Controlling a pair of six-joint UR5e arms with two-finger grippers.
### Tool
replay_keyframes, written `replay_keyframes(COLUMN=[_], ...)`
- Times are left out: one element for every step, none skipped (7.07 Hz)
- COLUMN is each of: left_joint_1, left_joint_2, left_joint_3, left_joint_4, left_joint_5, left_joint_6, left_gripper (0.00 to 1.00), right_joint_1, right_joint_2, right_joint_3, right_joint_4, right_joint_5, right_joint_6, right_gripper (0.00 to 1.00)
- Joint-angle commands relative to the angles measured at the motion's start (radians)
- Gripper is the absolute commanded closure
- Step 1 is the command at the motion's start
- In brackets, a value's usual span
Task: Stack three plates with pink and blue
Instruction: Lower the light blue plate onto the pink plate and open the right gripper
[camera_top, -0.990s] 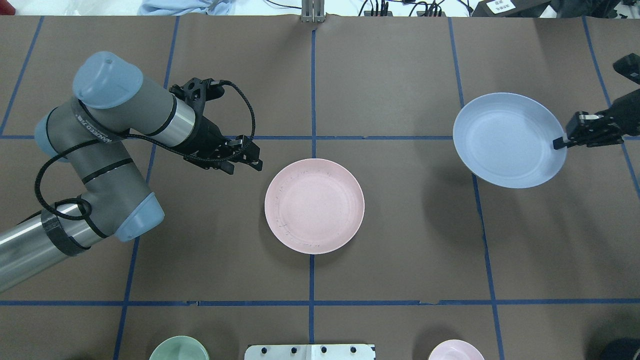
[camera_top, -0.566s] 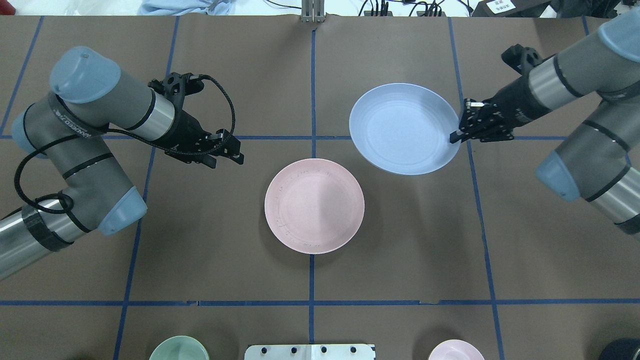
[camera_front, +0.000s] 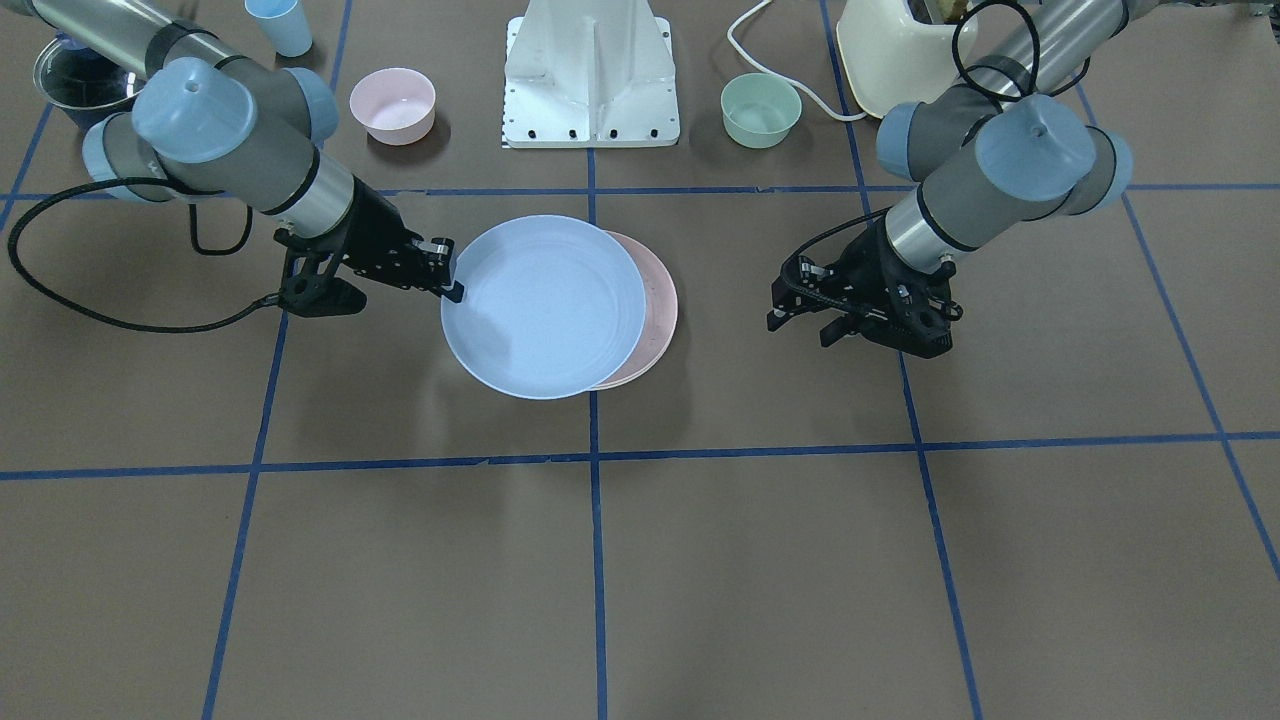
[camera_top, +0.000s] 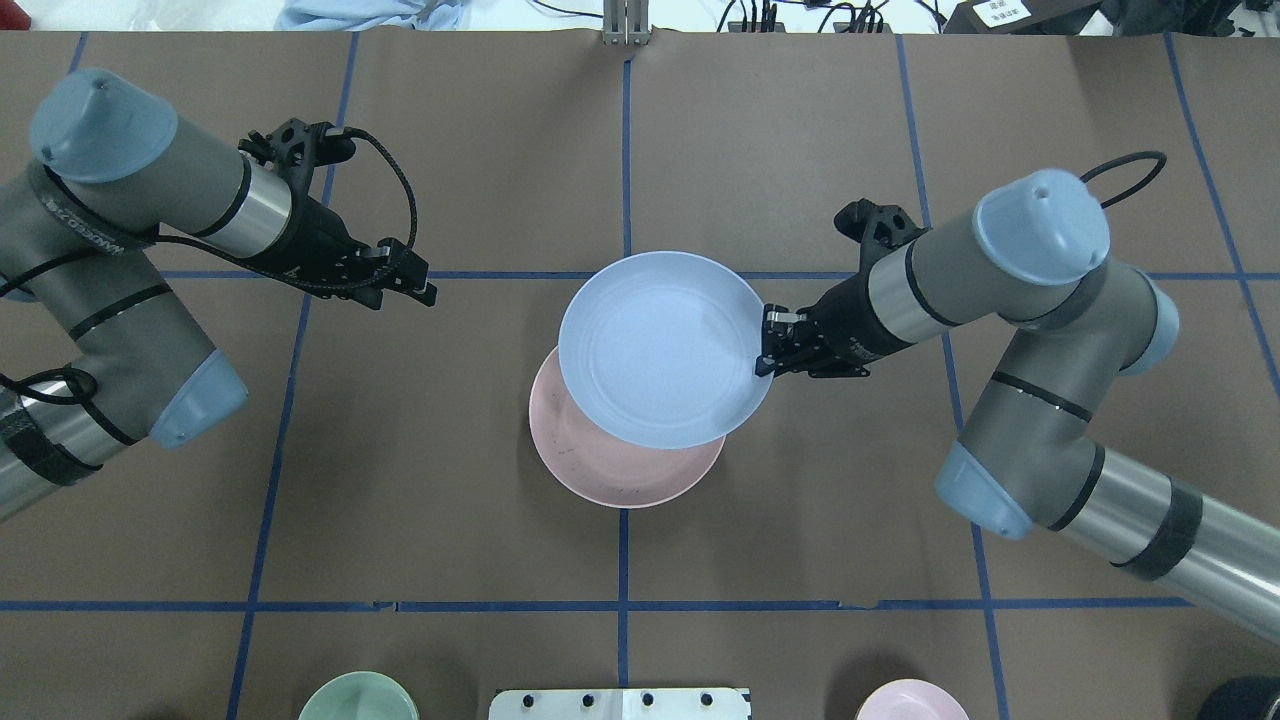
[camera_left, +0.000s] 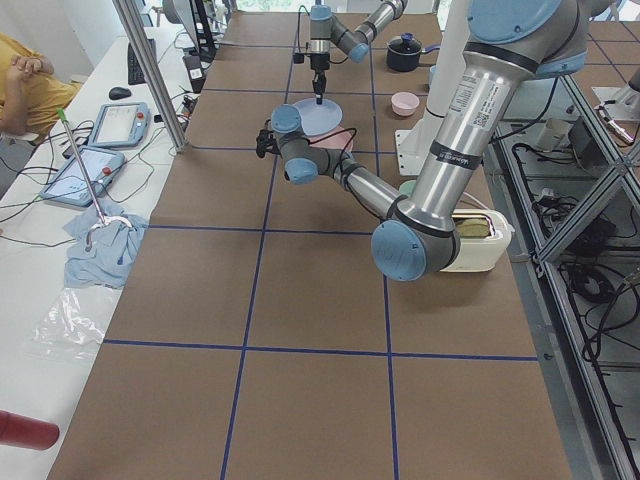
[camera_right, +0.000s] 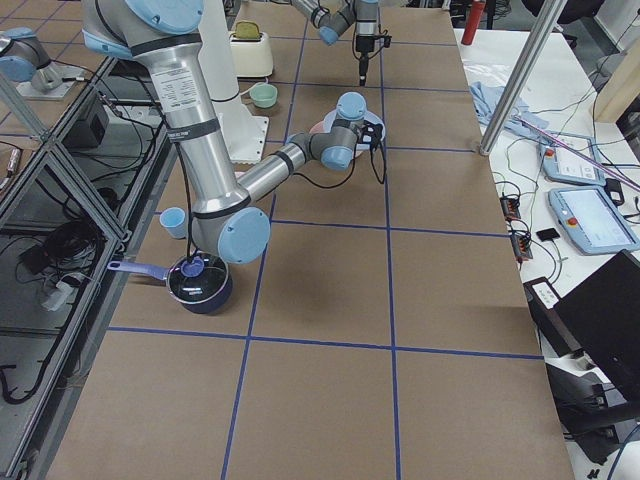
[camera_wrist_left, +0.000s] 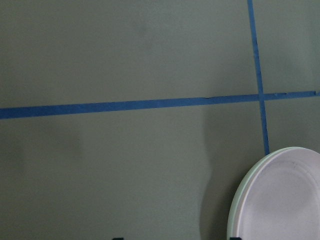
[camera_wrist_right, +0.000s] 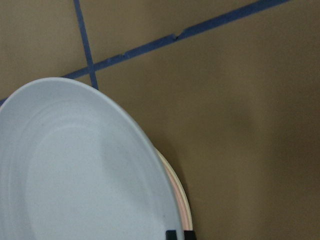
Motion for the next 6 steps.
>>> replay_keyframes(left_joint_1=[-0.004, -0.004, -0.004, -0.004, -0.004, -0.002], left_joint_2=[0.001, 0.001, 0.003, 0.004, 0.004, 0.004], left_joint_3=[0.001, -0.001, -0.001, -0.001, -0.001, 0.005], left_joint_4=[0.002, 0.002, 0.002, 0.002, 0.002, -0.001], left_joint_5=[0.001, 0.001, -0.001, 0.001, -0.001, 0.001], left_joint_6=[0.006, 0.006, 0.006, 0.006, 0.006, 0.006], left_gripper=[0.24, 0.24, 0.24, 0.24, 0.24, 0.24], right_joint_1=[-0.083, -0.095, -0.097, -0.103, -0.105, -0.105], right_joint_2=[0.004, 0.033, 0.033, 0.034, 0.033, 0.033], right_joint_3=[0.001, -0.002, -0.002, -0.007, -0.007, -0.011], right_joint_4=[-0.001, -0.012, -0.012, -0.012, -0.012, -0.012], right_joint_5=[-0.096, -0.107, -0.112, -0.115, -0.115, -0.114], right_joint_6=[0.003, 0.004, 0.004, 0.004, 0.004, 0.004], right_gripper=[1.00, 1.00, 1.00, 1.00, 1.00, 1.00])
